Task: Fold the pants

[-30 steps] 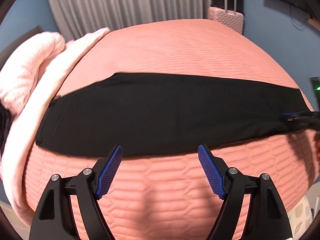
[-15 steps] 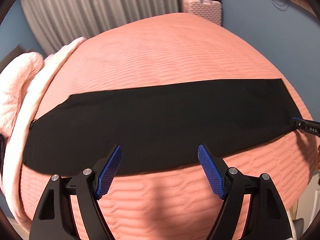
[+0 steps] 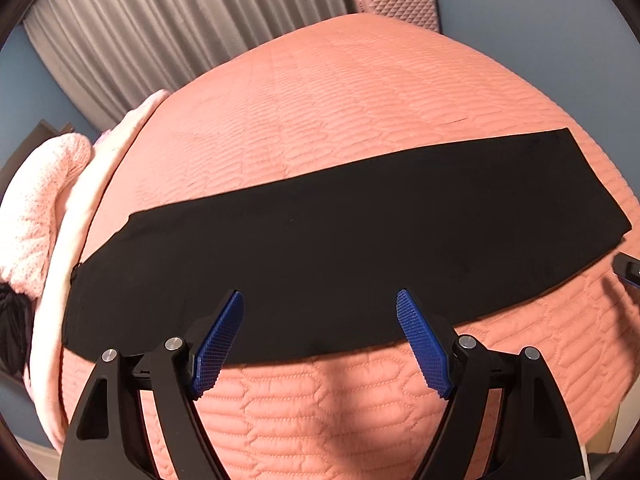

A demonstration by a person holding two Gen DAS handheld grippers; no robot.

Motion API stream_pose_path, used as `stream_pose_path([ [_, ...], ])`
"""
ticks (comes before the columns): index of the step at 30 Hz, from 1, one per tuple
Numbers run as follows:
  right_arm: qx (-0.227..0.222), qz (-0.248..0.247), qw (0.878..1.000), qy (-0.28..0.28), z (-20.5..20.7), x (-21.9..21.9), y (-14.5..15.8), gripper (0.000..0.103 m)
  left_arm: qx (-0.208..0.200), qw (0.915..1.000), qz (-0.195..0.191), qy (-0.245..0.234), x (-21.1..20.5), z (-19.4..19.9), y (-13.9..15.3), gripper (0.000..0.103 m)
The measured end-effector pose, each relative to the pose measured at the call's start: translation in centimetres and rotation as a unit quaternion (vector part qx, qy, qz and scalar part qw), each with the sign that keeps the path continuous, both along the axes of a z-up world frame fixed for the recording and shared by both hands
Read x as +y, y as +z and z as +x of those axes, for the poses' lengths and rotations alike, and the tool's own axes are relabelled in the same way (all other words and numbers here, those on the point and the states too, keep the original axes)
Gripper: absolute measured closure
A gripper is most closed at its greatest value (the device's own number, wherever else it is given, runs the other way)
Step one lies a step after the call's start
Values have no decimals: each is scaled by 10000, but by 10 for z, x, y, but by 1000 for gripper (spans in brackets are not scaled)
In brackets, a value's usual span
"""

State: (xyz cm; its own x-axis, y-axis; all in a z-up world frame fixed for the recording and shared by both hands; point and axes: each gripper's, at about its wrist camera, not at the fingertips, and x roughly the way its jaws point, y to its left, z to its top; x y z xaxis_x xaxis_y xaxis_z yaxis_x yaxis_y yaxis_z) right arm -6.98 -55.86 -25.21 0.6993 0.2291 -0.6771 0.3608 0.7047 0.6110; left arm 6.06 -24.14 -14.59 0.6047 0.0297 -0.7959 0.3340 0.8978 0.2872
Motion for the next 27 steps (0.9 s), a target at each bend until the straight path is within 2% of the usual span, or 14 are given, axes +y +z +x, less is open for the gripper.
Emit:
stream_pose_path([
  [2,-252,268,9991,-193,5,3,-9,35,-27,10000,10,38,10,-2,2,26],
  [5,-633,489,9954,-525,9,9,-11,18,-16,9999,38,102,25,-2,2,26],
  [10,-1085,597,9883,-885,30,12,-15,20,-3,9997,-48,241,51,0,3,26],
  [12,-1085,507,9886,-908,39,15,-14,26,-6,9995,-76,306,63,1,4,26],
  [13,-1111,519,9884,-897,45,17,-15,45,0,9994,-90,333,70,2,4,26],
  [14,-1075,609,9883,-892,49,17,-16,72,4,9993,-105,369,76,3,5,26],
  [16,-1033,676,9867,-1062,56,21,-18,94,9,9986,-154,498,94,5,5,26],
  [17,-1039,555,9874,-1056,58,27,-13,95,17,9983,-179,557,103,6,5,26],
  [19,-1053,-166,9911,-800,70,53,20,95,11,9973,-219,702,126,8,6,26],
  [22,-1138,-1191,9863,79,108,119,75,95,-58,9956,-262,901,160,9,9,26],
  [25,-1251,-1894,9660,1236,152,210,110,95,-149,9933,-285,1108,193,7,11,26],
  [27,-1236,-2036,9485,2088,183,282,110,95,-135,9909,-422,1274,216,5,13,26],
])
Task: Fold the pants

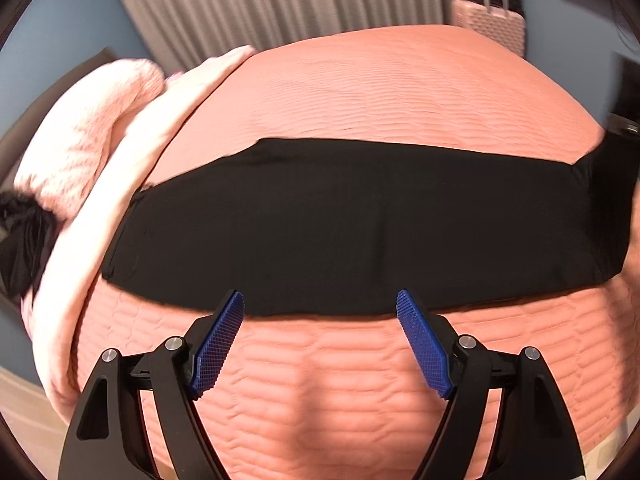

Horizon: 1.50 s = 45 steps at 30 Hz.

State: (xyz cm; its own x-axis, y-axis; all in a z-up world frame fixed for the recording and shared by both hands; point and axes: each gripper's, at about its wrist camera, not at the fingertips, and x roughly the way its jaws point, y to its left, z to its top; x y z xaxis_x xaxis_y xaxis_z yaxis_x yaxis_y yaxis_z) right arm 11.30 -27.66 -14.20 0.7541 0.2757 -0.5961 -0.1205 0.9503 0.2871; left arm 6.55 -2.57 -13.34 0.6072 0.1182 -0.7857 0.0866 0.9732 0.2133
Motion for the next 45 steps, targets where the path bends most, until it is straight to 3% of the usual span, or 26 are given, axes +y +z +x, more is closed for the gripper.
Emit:
stream_pose_path([
  [3,652,-372,9928,931,30,85,-38,95,10,9997,-118,210,31,-5,0,26],
  [6,1537,-476,9751,1524,43,146,-112,91,35,9990,-152,430,60,-10,-3,26],
  [7,1266,-566,9795,1459,36,153,-115,88,69,9987,-186,477,68,-12,-5,26],
  [8,1033,-576,9825,1440,27,157,-109,75,109,9984,-196,514,76,-13,-7,26],
  [10,1114,-416,9834,1374,15,157,-95,60,162,9981,-180,570,88,-14,-12,26],
  [15,742,2,9885,1320,-7,131,-53,60,166,9981,-135,582,101,-16,-23,26],
  [18,681,312,9903,1166,16,123,-37,59,155,9979,-245,576,98,-13,-25,26],
  [20,907,121,9868,1340,49,141,-37,59,146,9976,-369,564,98,-11,-24,26],
  [22,1045,-487,9752,1888,83,164,-43,59,161,9974,-464,525,95,-11,-21,26],
  [26,1181,-1670,9274,3133,136,212,-60,59,136,9982,-383,437,92,-12,-17,26],
  [28,1140,-2150,9074,3426,150,220,-65,59,135,9987,-297,390,93,-11,-18,26],
  [30,1190,-2332,8907,3717,164,223,-73,59,160,9986,-278,419,94,-9,-21,26],
  [33,1442,-2255,8749,4036,171,217,-86,59,233,9978,-380,499,98,-3,-27,26],
  [34,1410,-2273,8678,4187,167,211,-91,68,259,9975,-412,503,98,-1,-29,26],
  [35,1352,-2309,8644,4256,164,207,-91,83,282,9974,-421,520,98,1,-32,26],
  [37,1120,-1999,8691,4384,155,193,-74,94,325,9971,-429,534,97,5,-36,26],
  [41,668,-1727,8664,4637,145,200,-48,95,337,9970,-489,505,94,8,-41,26],
  [43,992,-1739,8582,4727,155,213,-66,95,328,9970,-475,517,91,9,-43,26],
  [45,1282,-2406,8403,4686,161,224,-96,88,346,9968,-465,555,89,9,-44,26],
])
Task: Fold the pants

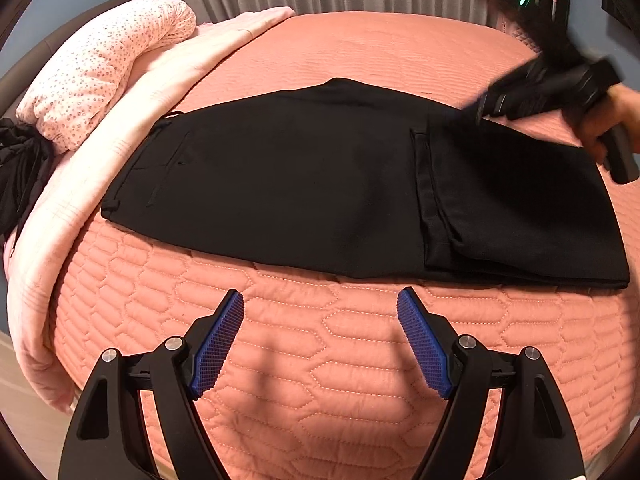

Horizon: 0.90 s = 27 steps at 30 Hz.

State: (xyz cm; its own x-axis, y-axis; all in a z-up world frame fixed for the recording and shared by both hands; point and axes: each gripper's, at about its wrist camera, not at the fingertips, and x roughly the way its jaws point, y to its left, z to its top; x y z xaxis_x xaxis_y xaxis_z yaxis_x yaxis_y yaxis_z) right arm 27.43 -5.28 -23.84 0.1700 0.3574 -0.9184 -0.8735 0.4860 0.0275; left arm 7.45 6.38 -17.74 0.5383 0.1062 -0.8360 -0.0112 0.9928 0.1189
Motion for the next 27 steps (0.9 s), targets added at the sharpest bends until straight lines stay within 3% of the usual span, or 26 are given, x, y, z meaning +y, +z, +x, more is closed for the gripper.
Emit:
stream_pose_path([
  [1,-24,20,10000,72,0,-1,-2,85,5,10000,-1,17,1,-1,0,26],
  [3,-147,193,9997,-31,5,-7,7,68,-6,10000,-27,28,3,-2,1,26],
  [5,-376,294,9989,-21,5,-11,15,28,4,10000,8,30,5,-4,-1,26],
  [7,-224,312,9992,109,6,-10,10,21,63,10000,43,38,5,-3,-5,26],
  [8,-17,229,9994,248,6,-6,1,22,67,9999,55,56,5,-2,-7,26],
  [9,73,108,9993,363,5,-2,-7,36,70,9999,62,68,5,-2,-7,26],
  [12,-68,281,9987,430,-2,-2,-7,53,63,9999,48,117,4,-2,-8,26],
  [14,-200,319,9987,346,-6,-14,3,88,63,9999,5,109,3,-1,-7,26],
  [20,-827,382,9957,-171,6,-52,43,91,-44,10000,8,-58,-3,2,-3,26],
  [21,-941,210,9951,-202,13,-52,39,90,-45,10000,12,-62,-5,3,-4,26],
  [23,-682,92,9972,-292,23,-41,20,84,-46,10000,22,-64,-8,5,-5,26],
  [25,-816,-230,9962,-214,26,-33,0,77,-23,10000,21,-46,-11,8,-6,26],
  [27,-763,204,9957,-482,32,-46,14,75,-9,10000,-24,-22,-9,9,-5,26],
])
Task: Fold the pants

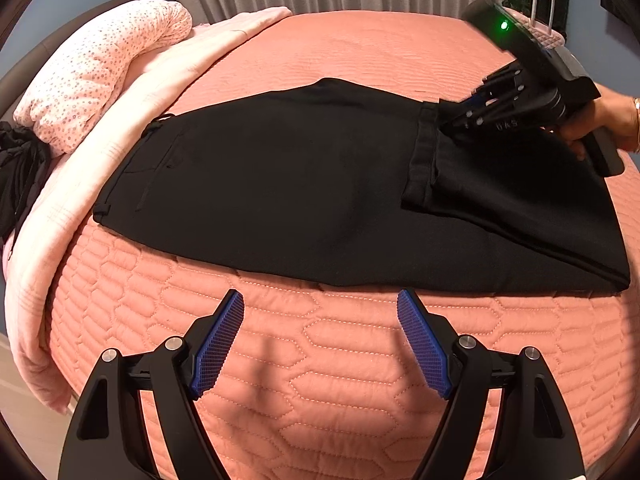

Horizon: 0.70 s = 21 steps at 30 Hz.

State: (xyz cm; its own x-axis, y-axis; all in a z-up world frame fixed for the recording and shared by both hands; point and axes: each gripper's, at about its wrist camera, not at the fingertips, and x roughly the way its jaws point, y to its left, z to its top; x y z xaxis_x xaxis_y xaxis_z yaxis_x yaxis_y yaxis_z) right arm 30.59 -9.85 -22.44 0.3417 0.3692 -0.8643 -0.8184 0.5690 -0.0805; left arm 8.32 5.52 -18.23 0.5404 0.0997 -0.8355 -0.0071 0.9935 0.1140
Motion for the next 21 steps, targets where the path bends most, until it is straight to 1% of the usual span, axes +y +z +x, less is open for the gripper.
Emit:
stream_pose_path([
  [1,42,211,9997,-126,1,-8,8,75,6,10000,-26,19,3,0,0,26],
  [2,-11,350,9992,-214,-1,-17,15,76,0,10000,-56,38,6,0,0,26],
  [3,-99,376,9986,-372,-7,-29,22,73,-1,10000,-52,65,10,1,0,26],
  [4,-77,358,9983,-456,-12,-36,24,68,12,9999,-16,103,14,2,-2,26],
  [6,0,296,9980,-565,-34,-46,24,68,7,9999,19,167,20,2,-4,26],
  [8,-109,343,9976,-595,-61,-51,24,68,12,9998,19,218,25,2,-6,26],
  [10,134,642,9970,-409,-87,-40,20,68,-5,9995,3,323,30,2,-8,26],
  [11,163,682,9972,-270,-101,-19,12,64,-1,9993,-22,365,33,2,-9,26],
  [12,137,600,9980,-136,-111,-1,4,52,22,9991,-63,429,37,3,-11,26],
  [13,1,386,9993,-11,-118,12,-6,28,44,9989,-85,470,40,4,-12,26],
  [14,-214,140,9996,75,-123,19,-15,22,80,9985,-142,530,46,5,-13,26],
  [15,-329,-99,9992,184,-125,28,-25,25,90,9979,-241,598,53,6,-13,26],
  [16,-331,0,9993,153,-123,31,-27,34,93,9972,-317,669,59,8,-13,26],
  [17,-172,192,9996,-82,-115,32,-22,52,92,9957,-443,805,72,10,-12,26],
  [18,-148,221,9995,-191,-113,31,-21,63,63,9946,-546,882,82,12,-11,26],
  [19,-193,184,9995,-159,-112,34,-18,71,18,9928,-669,989,95,16,-10,26],
  [20,-217,98,9997,-69,-112,36,-19,71,-15,9903,-788,1143,113,23,-11,24],
  [21,-219,42,9997,-92,-112,34,-20,71,-53,9884,-878,1240,126,30,-12,21],
])
